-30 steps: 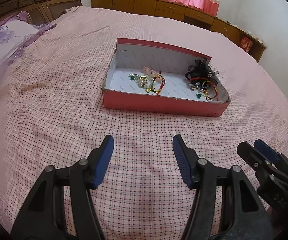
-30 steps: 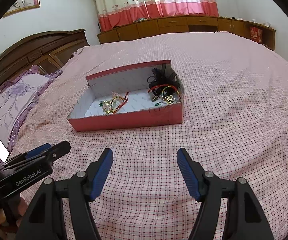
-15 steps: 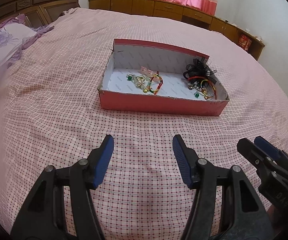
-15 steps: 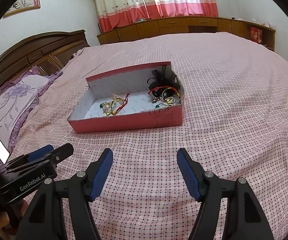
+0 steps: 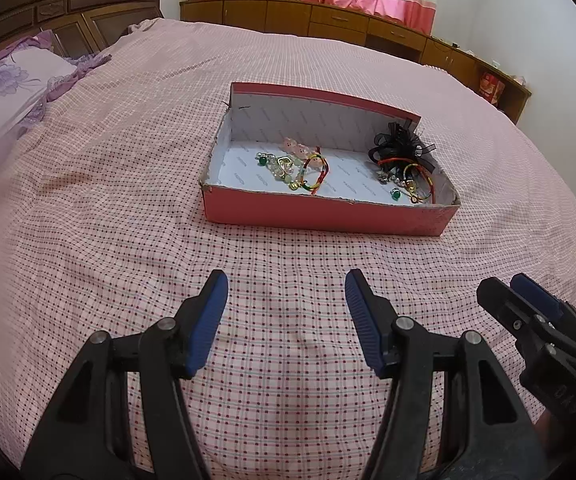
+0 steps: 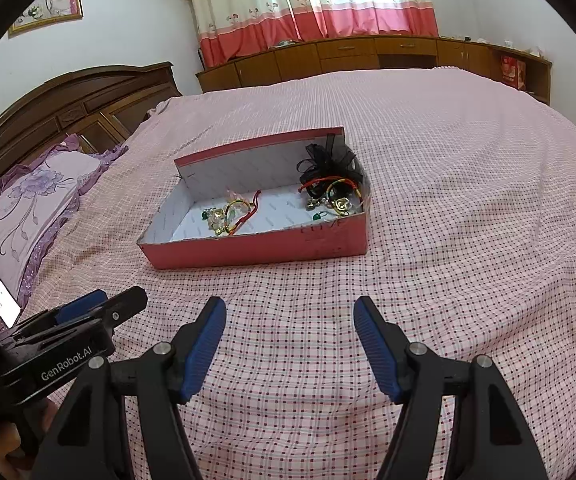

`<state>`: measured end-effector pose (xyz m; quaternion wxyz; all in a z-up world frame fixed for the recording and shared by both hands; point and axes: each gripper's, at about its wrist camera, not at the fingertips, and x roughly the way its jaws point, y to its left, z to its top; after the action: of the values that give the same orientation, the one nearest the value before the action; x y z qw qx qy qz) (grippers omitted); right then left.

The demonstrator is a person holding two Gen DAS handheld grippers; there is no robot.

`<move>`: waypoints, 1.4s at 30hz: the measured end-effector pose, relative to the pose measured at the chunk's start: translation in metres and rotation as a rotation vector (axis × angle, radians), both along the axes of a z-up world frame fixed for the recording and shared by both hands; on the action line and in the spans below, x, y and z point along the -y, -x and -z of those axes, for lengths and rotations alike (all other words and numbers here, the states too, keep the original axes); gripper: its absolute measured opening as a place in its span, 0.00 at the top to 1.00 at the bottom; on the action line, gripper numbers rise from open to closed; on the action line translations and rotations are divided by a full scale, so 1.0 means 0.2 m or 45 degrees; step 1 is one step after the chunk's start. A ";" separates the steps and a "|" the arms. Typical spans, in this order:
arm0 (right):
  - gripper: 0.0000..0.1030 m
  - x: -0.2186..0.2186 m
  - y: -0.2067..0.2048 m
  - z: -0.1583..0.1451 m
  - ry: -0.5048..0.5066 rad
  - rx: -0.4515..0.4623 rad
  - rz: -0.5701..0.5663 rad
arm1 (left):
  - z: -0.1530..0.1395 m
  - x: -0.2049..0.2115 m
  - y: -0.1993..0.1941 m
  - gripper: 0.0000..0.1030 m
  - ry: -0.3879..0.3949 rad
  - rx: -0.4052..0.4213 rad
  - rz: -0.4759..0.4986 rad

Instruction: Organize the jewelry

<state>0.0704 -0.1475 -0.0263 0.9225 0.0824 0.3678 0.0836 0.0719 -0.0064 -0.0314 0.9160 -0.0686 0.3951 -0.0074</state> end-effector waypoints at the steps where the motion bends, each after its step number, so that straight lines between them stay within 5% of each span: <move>1: 0.33 0.00 0.00 0.00 -0.003 0.000 0.000 | 0.00 0.00 0.00 0.49 -0.001 0.000 0.000; 42: 0.33 0.00 -0.03 0.04 -0.016 -0.028 -0.003 | 0.04 0.01 -0.03 0.49 -0.008 -0.013 0.002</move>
<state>0.0758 -0.1480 -0.0346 0.9177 0.0887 0.3774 0.0863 0.0788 -0.0080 -0.0392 0.9142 -0.0653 0.3999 -0.0067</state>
